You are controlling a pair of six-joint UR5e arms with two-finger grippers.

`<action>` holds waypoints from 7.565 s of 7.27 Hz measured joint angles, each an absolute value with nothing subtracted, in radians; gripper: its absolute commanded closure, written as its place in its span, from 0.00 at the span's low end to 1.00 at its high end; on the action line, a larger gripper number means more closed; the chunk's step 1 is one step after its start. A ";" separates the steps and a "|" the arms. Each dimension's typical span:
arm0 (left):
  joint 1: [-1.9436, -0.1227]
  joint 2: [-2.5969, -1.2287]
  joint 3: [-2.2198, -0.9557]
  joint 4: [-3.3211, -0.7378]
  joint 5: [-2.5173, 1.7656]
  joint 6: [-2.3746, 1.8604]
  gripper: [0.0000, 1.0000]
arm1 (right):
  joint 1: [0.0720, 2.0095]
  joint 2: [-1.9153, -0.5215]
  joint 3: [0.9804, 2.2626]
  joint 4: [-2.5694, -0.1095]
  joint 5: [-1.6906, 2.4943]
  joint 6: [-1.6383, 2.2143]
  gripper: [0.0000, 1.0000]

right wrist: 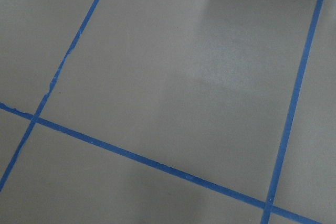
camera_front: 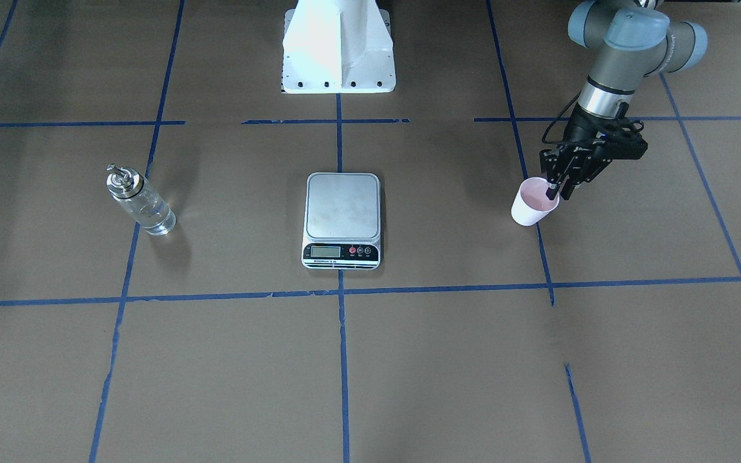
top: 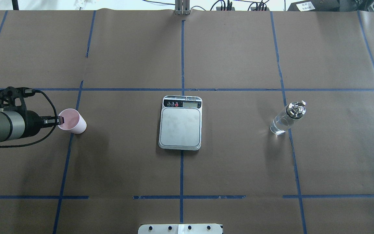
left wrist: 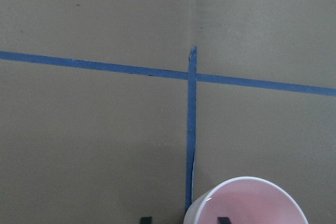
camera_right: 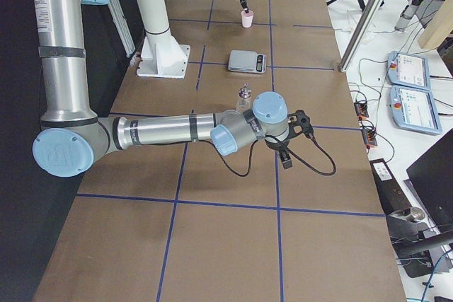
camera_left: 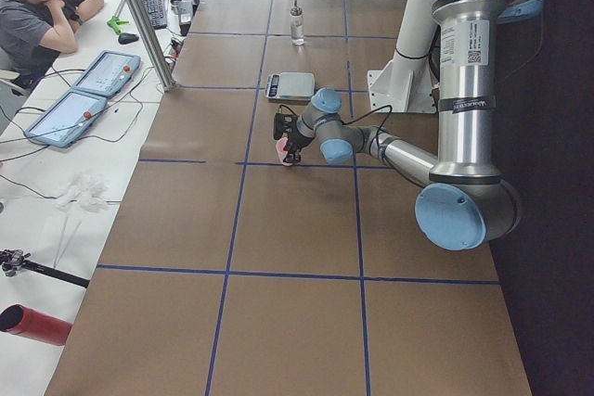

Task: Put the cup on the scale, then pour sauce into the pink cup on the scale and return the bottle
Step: 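Reach the left gripper to the pink cup and grasp it, then carry the pink cup with the left gripper onto the scale, then release the cup on the scale and withdraw the left gripper, then reach the right gripper to the glass sauce bottle and grasp it, then lift the glass bottle upright with the right gripper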

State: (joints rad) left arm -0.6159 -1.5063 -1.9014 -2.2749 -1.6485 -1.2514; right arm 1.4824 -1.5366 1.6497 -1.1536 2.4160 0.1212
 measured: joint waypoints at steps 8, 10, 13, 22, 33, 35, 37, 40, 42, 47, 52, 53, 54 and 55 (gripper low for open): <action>-0.564 -1.937 -1.942 -1.756 -1.654 -1.296 1.00 | 1.483 -1.540 1.653 -1.154 2.416 0.121 0.00; -0.527 -2.113 -1.864 -1.648 -1.653 -1.358 1.00 | 1.483 -1.541 1.652 -1.154 2.416 0.121 0.00; -0.499 -2.233 -1.776 -1.628 -1.650 -1.380 1.00 | 1.483 -1.542 1.653 -1.154 2.416 0.121 0.00; -0.475 -2.258 -1.804 -1.603 -1.646 -1.318 0.00 | 1.482 -1.542 1.659 -1.153 2.416 0.122 0.00; -1.596 -1.563 -1.928 -1.496 -2.226 0.104 0.00 | 0.970 -1.548 2.210 -1.167 2.049 1.002 0.00; -1.699 -1.466 -1.906 -1.493 -2.243 0.284 0.00 | 0.743 -1.616 2.294 -1.168 1.792 1.096 0.00; -1.716 -1.392 -1.916 -1.492 -2.254 0.319 0.00 | 0.474 -1.673 2.333 -1.163 1.469 1.210 0.00; -1.717 -1.342 -1.925 -1.497 -2.305 0.300 0.00 | 0.122 -1.704 2.252 -1.113 0.969 1.358 0.00; -1.712 -1.328 -1.921 -1.501 -2.309 0.225 0.00 | 0.084 -1.724 2.146 -0.950 0.889 1.309 0.00; -1.710 -1.319 -1.958 -1.503 -2.310 0.208 0.00 | 0.152 -1.721 2.047 -0.879 0.854 1.199 0.00; -1.710 -1.319 -1.991 -1.495 -2.310 0.204 0.00 | 0.240 -1.695 1.925 -0.727 0.833 1.181 0.00; -1.710 -1.319 -1.993 -1.494 -2.310 0.203 0.00 | 0.256 -1.676 1.909 -0.724 0.827 1.169 0.00; -1.710 -1.319 -1.996 -1.493 -2.310 0.203 0.00 | 0.269 -1.656 1.893 -0.723 0.819 1.159 0.00; -1.710 -1.319 -1.998 -1.492 -2.310 0.202 0.00 | 0.281 -1.645 1.883 -0.723 0.815 1.151 0.00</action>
